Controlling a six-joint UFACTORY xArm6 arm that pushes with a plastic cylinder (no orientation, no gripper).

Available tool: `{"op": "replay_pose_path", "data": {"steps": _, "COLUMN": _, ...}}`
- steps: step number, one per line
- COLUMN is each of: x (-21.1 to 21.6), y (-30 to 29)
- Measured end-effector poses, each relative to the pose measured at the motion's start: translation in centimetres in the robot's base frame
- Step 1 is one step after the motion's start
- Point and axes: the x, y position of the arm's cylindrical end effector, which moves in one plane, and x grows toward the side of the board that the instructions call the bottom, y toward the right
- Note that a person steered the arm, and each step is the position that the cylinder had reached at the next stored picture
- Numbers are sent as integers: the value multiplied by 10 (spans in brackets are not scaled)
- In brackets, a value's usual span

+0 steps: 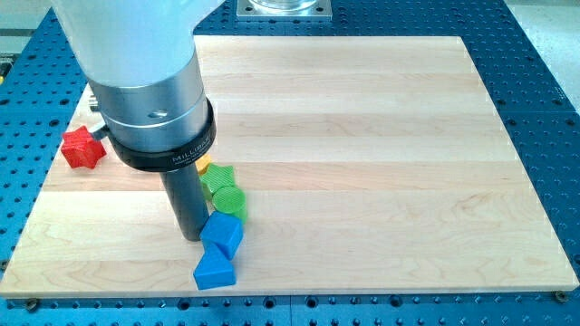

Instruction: Adjust the red blocks

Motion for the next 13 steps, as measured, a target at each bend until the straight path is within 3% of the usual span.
{"op": "replay_pose_path", "data": {"steps": 3, "x": -54, "y": 2}}
{"op": "replay_pose_path", "data": {"steps": 6, "x": -78, "y": -47}}
{"op": "replay_pose_path", "data": {"steps": 12, "x": -95, "y": -89}}
{"op": "replay_pose_path", "data": {"steps": 13, "x": -67, "y": -107}}
